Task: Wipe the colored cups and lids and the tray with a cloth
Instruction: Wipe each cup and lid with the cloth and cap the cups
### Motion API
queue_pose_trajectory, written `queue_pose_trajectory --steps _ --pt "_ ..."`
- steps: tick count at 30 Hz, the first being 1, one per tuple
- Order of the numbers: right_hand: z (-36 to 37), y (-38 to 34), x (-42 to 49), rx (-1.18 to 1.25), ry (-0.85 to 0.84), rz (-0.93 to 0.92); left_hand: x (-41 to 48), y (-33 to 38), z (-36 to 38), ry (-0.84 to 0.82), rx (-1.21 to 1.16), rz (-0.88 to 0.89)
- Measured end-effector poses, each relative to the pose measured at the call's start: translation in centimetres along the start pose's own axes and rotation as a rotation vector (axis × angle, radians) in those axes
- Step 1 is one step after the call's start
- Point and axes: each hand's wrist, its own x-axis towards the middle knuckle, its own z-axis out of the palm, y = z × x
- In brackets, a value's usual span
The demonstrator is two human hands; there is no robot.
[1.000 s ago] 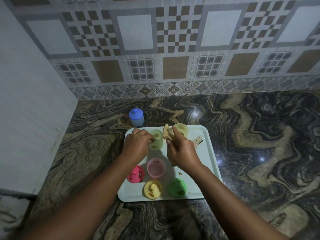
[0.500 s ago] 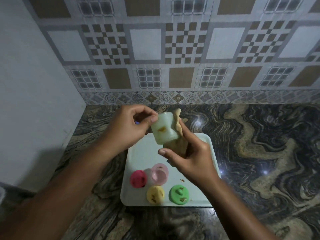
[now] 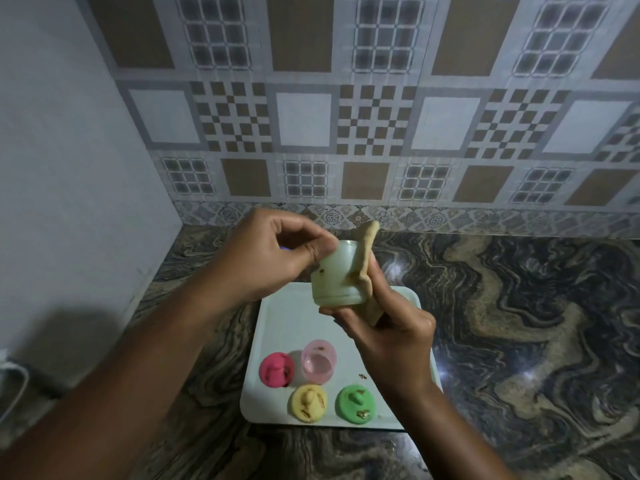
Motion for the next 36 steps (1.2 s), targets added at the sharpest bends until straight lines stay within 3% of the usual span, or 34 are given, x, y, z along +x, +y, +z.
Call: queue_pose_trajectory --steps 2,5,9,11,16,19,24,29,31,36 --pt "-0.2 -0.3 0.1 0.133 0.033 0.120 -0.2 0.3 -0.3 -0.028 -0.114 -0.043" --pt "-0.5 -0.7 0.5 0.160 0.042 0.142 -0.1 0.2 -0.3 0.008 -0.040 -0.026" --pt "-0.4 -0.7 0.6 -0.194 0.000 -0.206 -0.2 1.1 0.6 0.056 0.093 0.073" --pt "-0.3 -0.6 0.6 -0.220 0.023 -0.251 -0.6 1.9 1.1 0.053 0.116 0.124" --pt "-0.4 -0.3 0.1 0.121 0.101 0.058 -0.6 1.7 0.3 0.042 -0.020 0.018" --pt "-0.6 -0.8 0.7 0.135 0.093 0.048 -0.4 1.6 0.0 0.015 -0.081 -0.054" --pt "-0.5 -1.4 1.3 -0.277 0.062 -0.292 -0.5 2.5 0.4 0.035 0.069 0.058" --pt "-0.5 -1.4 1.2 -0.088 0.118 -0.082 -0.7 2.6 0.4 0.016 -0.128 0.053" --pt "-0.5 -1.4 1.3 -0.019 0.123 -0.030 -0.4 2.0 0.2 0.027 -0.105 0.048" --pt "-0.4 -1.5 1.1 -0.268 0.069 -0.244 -0.1 1.7 0.9 0.067 0.040 0.099"
